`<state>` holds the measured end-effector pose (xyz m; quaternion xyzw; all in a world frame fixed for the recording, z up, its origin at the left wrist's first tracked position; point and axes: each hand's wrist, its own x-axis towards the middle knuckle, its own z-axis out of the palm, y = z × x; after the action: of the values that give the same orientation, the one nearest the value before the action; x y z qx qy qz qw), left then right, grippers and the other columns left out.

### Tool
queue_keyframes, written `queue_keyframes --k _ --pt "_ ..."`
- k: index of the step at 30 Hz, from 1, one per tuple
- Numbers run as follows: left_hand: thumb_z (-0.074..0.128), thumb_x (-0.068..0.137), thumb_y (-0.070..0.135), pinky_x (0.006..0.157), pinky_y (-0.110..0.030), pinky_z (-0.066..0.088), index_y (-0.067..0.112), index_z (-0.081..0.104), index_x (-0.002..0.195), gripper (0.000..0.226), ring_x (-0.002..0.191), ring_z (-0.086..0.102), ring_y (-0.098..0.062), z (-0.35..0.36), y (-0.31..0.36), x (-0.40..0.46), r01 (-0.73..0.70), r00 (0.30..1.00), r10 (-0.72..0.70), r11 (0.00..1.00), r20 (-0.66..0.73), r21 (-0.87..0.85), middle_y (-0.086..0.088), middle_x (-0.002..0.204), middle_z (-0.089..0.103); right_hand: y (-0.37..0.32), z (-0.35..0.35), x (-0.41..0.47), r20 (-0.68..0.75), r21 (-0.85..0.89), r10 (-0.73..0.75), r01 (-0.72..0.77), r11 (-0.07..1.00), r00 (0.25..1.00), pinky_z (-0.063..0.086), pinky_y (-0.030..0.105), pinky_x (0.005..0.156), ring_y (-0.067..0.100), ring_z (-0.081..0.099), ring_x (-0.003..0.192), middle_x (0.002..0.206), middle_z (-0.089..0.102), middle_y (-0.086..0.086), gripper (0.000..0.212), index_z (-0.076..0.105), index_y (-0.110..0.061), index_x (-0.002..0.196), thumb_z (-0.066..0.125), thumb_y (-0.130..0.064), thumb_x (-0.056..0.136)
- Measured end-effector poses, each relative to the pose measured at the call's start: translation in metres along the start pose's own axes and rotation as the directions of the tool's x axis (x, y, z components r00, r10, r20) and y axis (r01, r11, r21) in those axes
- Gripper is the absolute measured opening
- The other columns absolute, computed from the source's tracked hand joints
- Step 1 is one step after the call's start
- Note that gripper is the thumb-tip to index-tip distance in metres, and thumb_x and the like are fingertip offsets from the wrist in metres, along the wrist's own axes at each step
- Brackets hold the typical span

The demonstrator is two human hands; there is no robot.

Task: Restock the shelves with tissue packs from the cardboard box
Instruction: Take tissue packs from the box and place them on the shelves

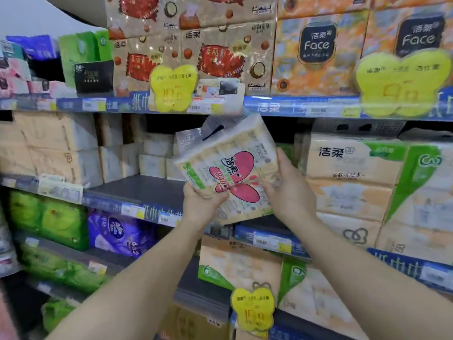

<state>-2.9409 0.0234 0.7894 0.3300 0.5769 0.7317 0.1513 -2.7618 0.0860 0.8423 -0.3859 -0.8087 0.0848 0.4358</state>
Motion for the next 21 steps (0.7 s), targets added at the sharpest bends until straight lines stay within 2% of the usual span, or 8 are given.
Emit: queue_keyframes --k 5,9,11,13,15,17,19,21 --pt "0.087 0.060 0.020 0.084 -0.052 0.056 0.020 0.046 0.111 0.066 0.100 0.068 -0.020 -0.005 -0.009 0.043 0.063 0.987 -0.052 0.996 0.154 -0.067 -0.002 0.111 0.068 -0.007 0.018 0.009 -0.095 -0.055 0.048 -0.054 0.997 0.994 0.046 0.036 0.086 0.030 0.056 0.112 0.138 0.053 0.001 0.077 0.018 -0.029 0.152 0.062 -0.028 0.090" --pt "0.079 0.077 0.011 0.090 -0.045 0.053 0.017 0.044 0.115 0.052 0.104 0.066 -0.021 0.001 -0.022 0.053 0.172 0.948 -0.126 0.975 0.292 -0.139 -0.006 0.116 0.066 -0.020 0.028 0.009 -0.212 -0.247 -0.072 0.018 0.969 0.975 0.045 0.046 0.093 0.036 0.049 0.116 0.142 0.047 0.003 0.073 0.020 -0.029 0.151 0.060 -0.023 0.089" --pt "0.077 0.080 0.021 0.086 -0.038 0.052 0.014 0.051 0.116 0.045 0.109 0.062 -0.022 0.008 -0.024 0.050 0.241 0.905 -0.196 0.967 0.379 -0.076 -0.002 0.115 0.065 -0.028 0.029 0.011 -0.255 -0.395 -0.150 0.039 0.918 0.955 0.040 0.049 0.095 0.037 0.045 0.121 0.147 0.041 0.005 0.071 0.024 -0.030 0.150 0.059 -0.022 0.089" --pt "0.075 0.080 0.038 0.082 -0.033 0.048 0.021 0.057 0.110 0.039 0.104 0.057 -0.018 0.011 -0.023 0.050 0.271 0.846 -0.295 0.955 0.443 0.118 0.006 0.108 0.061 -0.033 0.029 0.013 -0.251 -0.483 -0.165 0.025 0.875 0.954 0.034 0.051 0.099 0.038 0.040 0.127 0.153 0.034 0.006 0.069 0.026 -0.031 0.149 0.057 -0.017 0.090" --pt "0.078 0.069 0.055 0.088 -0.030 0.046 0.022 0.058 0.115 0.060 0.104 0.055 -0.017 0.011 -0.027 0.056 0.232 0.844 -0.336 0.932 0.418 0.279 0.009 0.113 0.060 -0.033 0.033 0.016 -0.223 -0.539 -0.151 0.007 0.842 0.963 0.032 0.051 0.102 0.039 0.037 0.129 0.154 0.032 0.008 0.070 0.025 -0.032 0.150 0.056 -0.014 0.090" --pt "0.078 0.047 0.070 0.100 -0.037 0.046 0.018 0.052 0.128 0.100 0.117 0.054 -0.025 0.009 -0.031 0.065 0.171 0.936 -0.276 0.898 0.216 0.406 -0.003 0.128 0.059 -0.032 0.038 0.020 -0.208 -0.583 -0.148 -0.001 0.812 0.967 0.033 0.051 0.101 0.040 0.040 0.127 0.153 0.034 0.011 0.071 0.026 -0.032 0.149 0.059 -0.013 0.089" --pt "0.082 0.053 0.063 0.111 -0.042 0.034 0.018 0.025 0.149 0.120 0.135 0.037 -0.030 0.001 -0.027 0.072 0.083 0.991 -0.120 0.890 0.054 0.449 -0.011 0.148 0.039 -0.035 0.043 0.027 -0.191 -0.593 -0.159 0.015 0.805 0.969 0.038 0.050 0.096 0.041 0.047 0.120 0.144 0.044 0.018 0.074 0.037 -0.030 0.146 0.068 -0.010 0.081" --pt "0.084 0.059 0.054 0.115 -0.045 0.029 0.027 0.008 0.153 0.124 0.141 0.028 -0.029 -0.010 -0.023 0.082 -0.045 0.996 0.007 0.895 0.087 0.443 -0.003 0.154 0.030 -0.036 0.051 0.037 -0.143 -0.579 -0.231 0.108 0.808 0.962 0.043 0.050 0.090 0.043 0.055 0.110 0.128 0.055 0.022 0.075 0.049 -0.025 0.139 0.076 -0.006 0.071"
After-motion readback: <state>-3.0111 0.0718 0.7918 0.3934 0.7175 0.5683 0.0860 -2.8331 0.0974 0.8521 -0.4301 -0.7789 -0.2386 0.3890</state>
